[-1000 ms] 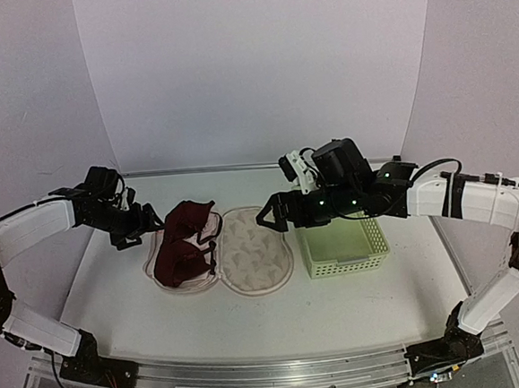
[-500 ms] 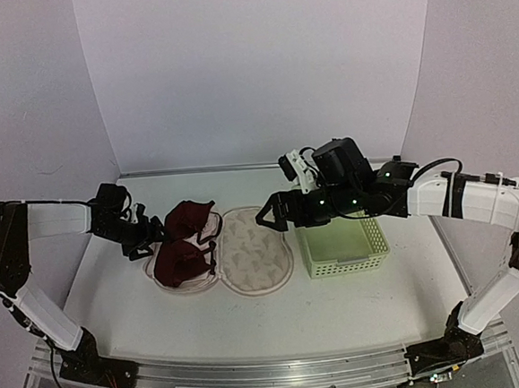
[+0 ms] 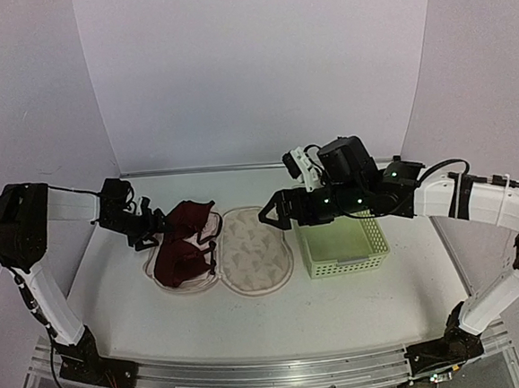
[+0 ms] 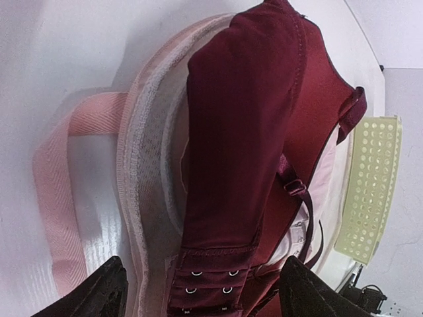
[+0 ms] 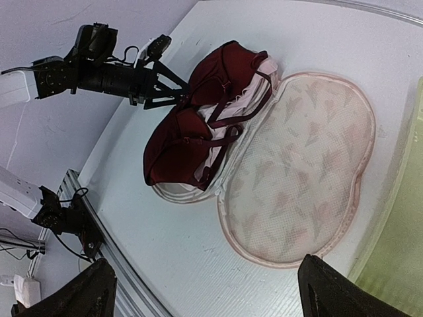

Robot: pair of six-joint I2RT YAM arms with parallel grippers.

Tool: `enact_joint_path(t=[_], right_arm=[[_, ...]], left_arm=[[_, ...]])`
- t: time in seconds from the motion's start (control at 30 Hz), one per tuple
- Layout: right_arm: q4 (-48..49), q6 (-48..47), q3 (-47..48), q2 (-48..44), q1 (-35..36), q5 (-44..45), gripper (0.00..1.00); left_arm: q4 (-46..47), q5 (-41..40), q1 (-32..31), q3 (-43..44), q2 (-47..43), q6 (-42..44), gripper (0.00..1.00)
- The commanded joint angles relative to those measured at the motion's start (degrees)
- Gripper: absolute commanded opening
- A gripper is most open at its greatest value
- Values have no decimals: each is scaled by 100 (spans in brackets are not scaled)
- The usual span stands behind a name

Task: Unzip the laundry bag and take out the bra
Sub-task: Pick up the bra from the laundry bag.

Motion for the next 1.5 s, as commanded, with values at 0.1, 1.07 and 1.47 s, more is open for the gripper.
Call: enact_joint_path(t=[0.1, 1.07, 1.47], right_arm=[[227, 23, -62, -240, 33, 100, 98], [233, 68, -159, -257, 44, 75, 98], [227, 50, -130, -242, 45, 49, 98]], left_arm=[[348, 817, 50, 130, 239, 207, 78], [507, 1257, 139, 72, -175, 172, 0], [506, 1553, 138, 307, -875, -249, 0]])
